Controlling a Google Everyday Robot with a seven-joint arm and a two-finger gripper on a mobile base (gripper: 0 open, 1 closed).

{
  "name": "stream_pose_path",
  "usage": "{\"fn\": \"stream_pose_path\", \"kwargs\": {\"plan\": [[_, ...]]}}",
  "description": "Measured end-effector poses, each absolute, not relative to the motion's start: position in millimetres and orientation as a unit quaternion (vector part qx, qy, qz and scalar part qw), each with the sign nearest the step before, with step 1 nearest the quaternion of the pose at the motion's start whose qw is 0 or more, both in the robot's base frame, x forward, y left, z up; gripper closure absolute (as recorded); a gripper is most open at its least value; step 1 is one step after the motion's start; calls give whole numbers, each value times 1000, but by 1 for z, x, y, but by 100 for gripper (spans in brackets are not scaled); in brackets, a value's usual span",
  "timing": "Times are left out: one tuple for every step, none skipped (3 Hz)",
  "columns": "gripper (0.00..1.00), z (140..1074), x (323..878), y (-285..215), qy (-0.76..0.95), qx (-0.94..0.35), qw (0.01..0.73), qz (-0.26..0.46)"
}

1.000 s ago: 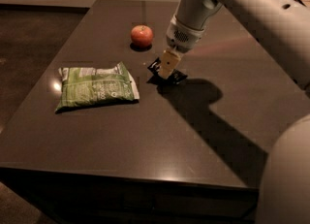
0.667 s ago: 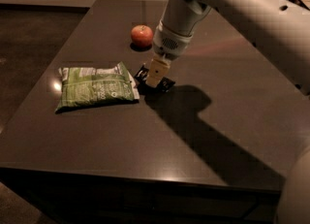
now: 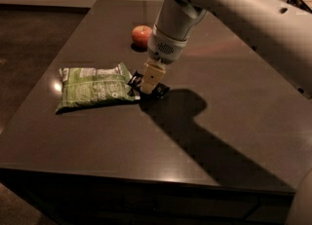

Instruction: Move rxbar chocolate near green jalapeno chip bag

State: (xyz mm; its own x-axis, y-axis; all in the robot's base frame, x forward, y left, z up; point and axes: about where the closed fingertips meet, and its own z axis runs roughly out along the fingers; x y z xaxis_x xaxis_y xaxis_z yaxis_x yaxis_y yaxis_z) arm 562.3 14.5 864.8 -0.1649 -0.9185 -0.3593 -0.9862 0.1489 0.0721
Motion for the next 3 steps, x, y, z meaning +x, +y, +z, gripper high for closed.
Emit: {"fn": "stream_pose_path", "kwargs": {"plan": [[5,864,563,16,748,-636,116,147],[0,863,563,17,748,-636,117,147],[0,863,563,17,748,-636,117,147]]}}
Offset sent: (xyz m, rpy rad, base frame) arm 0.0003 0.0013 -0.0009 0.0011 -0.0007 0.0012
